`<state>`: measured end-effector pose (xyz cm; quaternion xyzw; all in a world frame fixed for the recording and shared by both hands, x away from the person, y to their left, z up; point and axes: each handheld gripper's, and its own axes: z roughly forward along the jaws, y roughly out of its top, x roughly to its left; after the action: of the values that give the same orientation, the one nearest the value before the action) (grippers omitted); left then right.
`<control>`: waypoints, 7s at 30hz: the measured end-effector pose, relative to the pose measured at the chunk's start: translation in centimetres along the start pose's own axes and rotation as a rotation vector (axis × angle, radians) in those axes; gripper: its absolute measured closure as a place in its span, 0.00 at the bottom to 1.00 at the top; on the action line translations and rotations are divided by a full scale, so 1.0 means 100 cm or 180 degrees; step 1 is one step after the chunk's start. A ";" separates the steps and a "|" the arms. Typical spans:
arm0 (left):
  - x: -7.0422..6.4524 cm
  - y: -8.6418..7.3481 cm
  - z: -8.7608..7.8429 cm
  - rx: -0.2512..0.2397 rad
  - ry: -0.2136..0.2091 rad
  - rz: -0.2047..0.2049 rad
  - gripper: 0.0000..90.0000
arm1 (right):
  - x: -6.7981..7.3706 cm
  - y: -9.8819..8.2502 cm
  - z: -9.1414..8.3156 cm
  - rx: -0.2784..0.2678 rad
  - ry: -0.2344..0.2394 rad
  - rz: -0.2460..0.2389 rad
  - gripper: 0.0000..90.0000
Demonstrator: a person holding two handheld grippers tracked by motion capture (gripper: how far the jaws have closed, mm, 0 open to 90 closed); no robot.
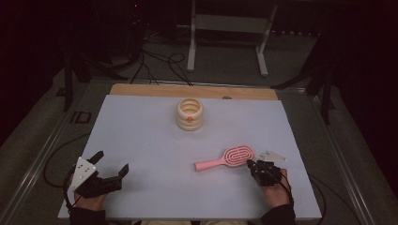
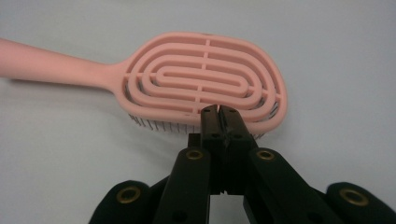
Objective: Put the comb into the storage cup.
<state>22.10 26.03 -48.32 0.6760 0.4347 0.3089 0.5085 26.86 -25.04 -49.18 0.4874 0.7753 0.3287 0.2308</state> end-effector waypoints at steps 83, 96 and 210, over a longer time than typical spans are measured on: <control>-0.001 -0.001 0.002 0.0027 -0.0005 -0.0001 0.01 | -0.005 0.047 -0.005 -0.0716 0.0358 -0.0181 0.46; -0.003 -0.001 0.004 0.0037 -0.0032 0.0010 0.01 | -0.024 -0.003 -0.046 -0.1260 0.0260 0.0117 0.14; -0.002 -0.003 0.005 0.0005 0.0024 -0.0021 0.00 | 0.010 0.115 -0.012 0.0243 0.0468 -0.1303 0.11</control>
<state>22.37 25.61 -48.77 0.6738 0.4391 0.3094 0.5073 32.60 -20.94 -39.94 0.3029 0.8847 0.2800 0.2170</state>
